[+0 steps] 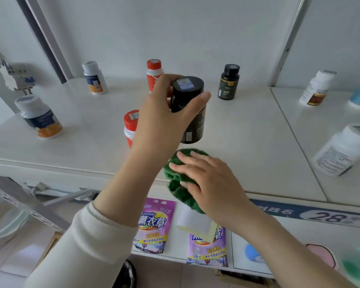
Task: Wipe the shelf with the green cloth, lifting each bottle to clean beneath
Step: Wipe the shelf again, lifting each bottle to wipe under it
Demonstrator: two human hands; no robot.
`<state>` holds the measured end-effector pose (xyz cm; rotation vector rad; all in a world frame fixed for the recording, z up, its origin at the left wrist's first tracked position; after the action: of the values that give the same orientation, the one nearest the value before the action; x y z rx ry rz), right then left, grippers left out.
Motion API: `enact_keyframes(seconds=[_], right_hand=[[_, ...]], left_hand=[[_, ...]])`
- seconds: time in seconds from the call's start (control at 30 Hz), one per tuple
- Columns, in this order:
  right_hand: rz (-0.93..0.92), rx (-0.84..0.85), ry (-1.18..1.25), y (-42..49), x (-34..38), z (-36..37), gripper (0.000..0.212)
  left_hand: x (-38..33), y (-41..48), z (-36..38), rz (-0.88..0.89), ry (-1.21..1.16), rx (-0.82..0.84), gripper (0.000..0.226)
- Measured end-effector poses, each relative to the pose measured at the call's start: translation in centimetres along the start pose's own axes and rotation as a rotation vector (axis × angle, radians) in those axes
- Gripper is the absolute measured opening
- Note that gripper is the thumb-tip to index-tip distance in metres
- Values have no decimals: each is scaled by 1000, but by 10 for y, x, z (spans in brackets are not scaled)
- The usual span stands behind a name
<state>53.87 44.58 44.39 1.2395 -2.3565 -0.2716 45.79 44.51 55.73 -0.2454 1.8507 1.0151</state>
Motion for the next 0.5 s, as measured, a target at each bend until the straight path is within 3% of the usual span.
enact_keyframes(seconds=[0.07, 0.23, 0.33, 0.4, 0.5], right_hand=[[32, 9, -18, -14, -16, -6, 43], [473, -80, -181, -19, -138, -55, 44], [618, -63, -269, 0, -174, -59, 43], [613, -64, -264, 11, -167, -53, 44], [366, -71, -125, 0, -114, -36, 41]], left_hand=[[3, -5, 14, -5, 16, 50, 28], [13, -18, 44, -56, 4, 150, 28], [16, -24, 56, -63, 2, 185, 28], [18, -24, 57, -62, 7, 190, 29], [20, -14, 49, -50, -18, 149, 27]])
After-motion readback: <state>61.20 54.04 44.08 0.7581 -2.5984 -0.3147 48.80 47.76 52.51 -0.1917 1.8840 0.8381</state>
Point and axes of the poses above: each hand's wrist, its own y-axis towards the middle knuckle, its own z-axis out of the palm, x = y × z, the point moved 10 cm from there along y, towards the middle knuckle, and after that the axes turned 10 degrees about -x, right-handed, at the moved point
